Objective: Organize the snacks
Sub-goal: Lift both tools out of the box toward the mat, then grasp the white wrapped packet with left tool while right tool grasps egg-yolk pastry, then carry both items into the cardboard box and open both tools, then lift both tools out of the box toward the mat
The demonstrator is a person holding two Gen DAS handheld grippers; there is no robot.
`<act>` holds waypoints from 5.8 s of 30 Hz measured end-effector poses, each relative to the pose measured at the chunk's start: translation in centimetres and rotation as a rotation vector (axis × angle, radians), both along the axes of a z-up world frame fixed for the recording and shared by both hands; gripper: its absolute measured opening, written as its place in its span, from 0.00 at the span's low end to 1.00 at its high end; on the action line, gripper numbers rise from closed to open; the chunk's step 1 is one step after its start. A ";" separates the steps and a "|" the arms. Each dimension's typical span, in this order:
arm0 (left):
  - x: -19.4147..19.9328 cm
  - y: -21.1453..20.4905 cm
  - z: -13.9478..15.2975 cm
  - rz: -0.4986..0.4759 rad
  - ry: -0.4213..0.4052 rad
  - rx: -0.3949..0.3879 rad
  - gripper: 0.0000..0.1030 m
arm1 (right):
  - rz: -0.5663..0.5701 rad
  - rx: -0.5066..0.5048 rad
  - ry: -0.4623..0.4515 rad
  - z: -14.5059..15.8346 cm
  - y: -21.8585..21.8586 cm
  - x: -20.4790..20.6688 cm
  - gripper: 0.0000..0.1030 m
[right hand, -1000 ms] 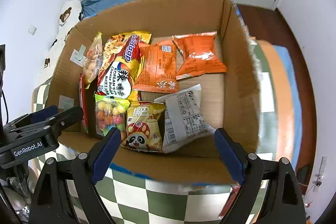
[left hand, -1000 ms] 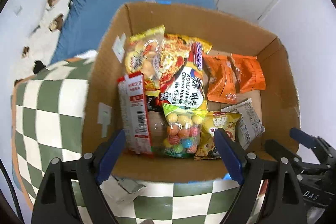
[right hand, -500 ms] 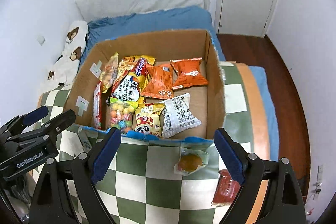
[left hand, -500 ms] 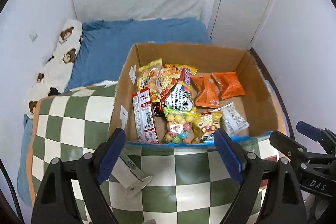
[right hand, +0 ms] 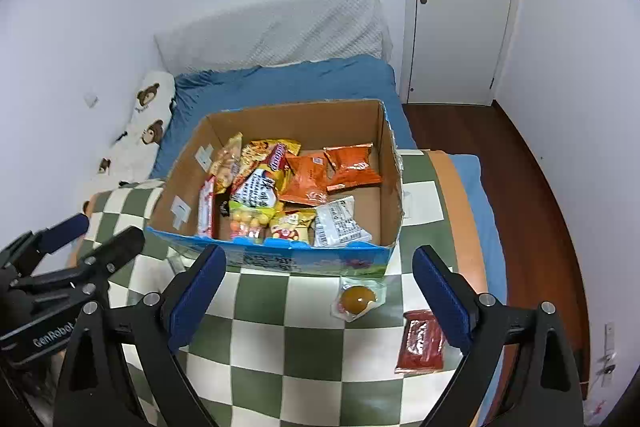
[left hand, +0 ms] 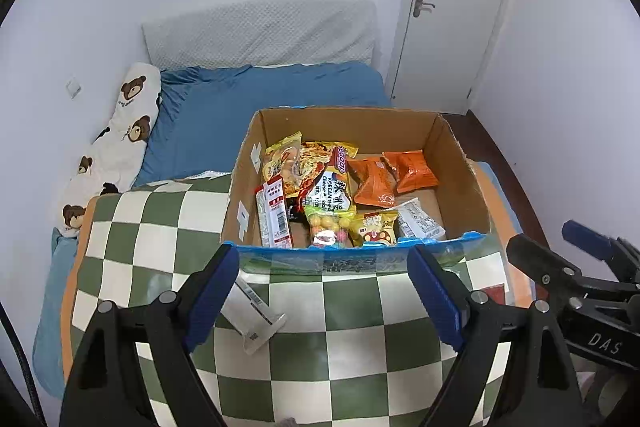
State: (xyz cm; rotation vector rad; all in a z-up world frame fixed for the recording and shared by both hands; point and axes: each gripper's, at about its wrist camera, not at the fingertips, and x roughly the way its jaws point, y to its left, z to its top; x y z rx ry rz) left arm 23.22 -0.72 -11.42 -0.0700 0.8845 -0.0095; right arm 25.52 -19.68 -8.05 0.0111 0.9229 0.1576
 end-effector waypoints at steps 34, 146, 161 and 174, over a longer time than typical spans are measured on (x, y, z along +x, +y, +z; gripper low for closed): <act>5.7 11.4 -23.2 0.333 0.505 -0.212 0.58 | -0.266 0.156 0.447 -23.2 -3.8 6.5 0.45; 12.8 0.5 -8.2 -0.021 0.240 0.030 0.84 | 0.017 -0.006 0.335 -11.7 1.1 14.6 0.91; 4.5 0.3 -2.1 -0.005 0.030 0.012 0.84 | -0.001 -0.027 0.102 -4.5 0.6 6.3 0.92; -2.0 -0.1 1.0 0.008 -0.048 -0.006 0.84 | -0.008 0.001 -0.067 1.5 -0.3 -2.1 0.93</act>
